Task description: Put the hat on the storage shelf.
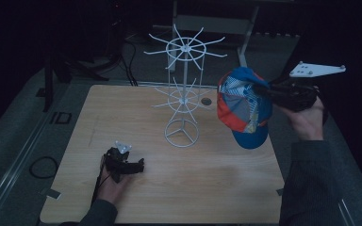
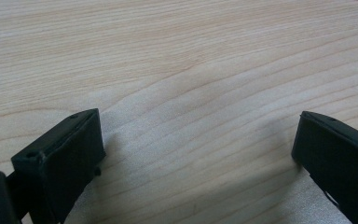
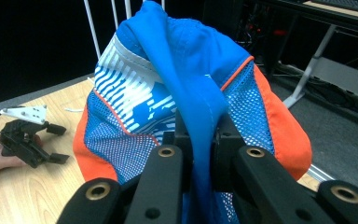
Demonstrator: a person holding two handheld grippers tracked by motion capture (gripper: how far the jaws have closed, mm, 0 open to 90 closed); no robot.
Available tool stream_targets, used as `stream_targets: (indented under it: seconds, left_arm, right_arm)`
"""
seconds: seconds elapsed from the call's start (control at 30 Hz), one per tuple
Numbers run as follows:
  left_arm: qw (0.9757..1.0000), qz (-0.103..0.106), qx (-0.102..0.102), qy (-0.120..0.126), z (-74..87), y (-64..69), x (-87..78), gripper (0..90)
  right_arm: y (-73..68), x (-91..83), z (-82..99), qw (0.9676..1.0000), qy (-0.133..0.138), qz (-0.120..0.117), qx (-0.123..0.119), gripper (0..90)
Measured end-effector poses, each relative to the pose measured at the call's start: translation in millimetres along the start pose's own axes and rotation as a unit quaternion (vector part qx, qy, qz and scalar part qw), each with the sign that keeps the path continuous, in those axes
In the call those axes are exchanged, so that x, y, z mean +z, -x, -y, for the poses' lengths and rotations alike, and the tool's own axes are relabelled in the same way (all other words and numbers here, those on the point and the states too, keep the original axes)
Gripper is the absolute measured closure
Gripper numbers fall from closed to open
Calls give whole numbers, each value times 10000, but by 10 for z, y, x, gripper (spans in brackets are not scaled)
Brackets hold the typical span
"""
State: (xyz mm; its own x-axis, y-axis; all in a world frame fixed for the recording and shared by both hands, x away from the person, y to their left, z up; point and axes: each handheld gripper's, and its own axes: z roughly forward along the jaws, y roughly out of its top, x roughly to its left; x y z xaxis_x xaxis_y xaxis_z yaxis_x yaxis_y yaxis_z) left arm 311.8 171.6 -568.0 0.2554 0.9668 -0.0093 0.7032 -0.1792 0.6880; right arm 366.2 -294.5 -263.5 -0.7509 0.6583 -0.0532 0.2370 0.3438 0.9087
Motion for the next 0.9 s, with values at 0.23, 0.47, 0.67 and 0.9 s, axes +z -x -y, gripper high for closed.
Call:
stream_targets:
  seconds: [0.23,0.47,0.67,0.9]
  left_arm:
    - [10000,0,0,0,0,0,0,25]
    - [10000,1,1,1,0,0,0,25]
    - [10000,1,1,0,0,0,0,25]
    - [10000,0,-3,7,-1,3,2,25]
  right_arm:
    - [-1,-10,-18,10000,63,-29,16,842]
    - [0,-59,-42,9998,161,-82,50,842]
    - [5,-86,-54,9997,203,-90,43,842]
    - [2,-99,-57,9994,326,-101,73,842]
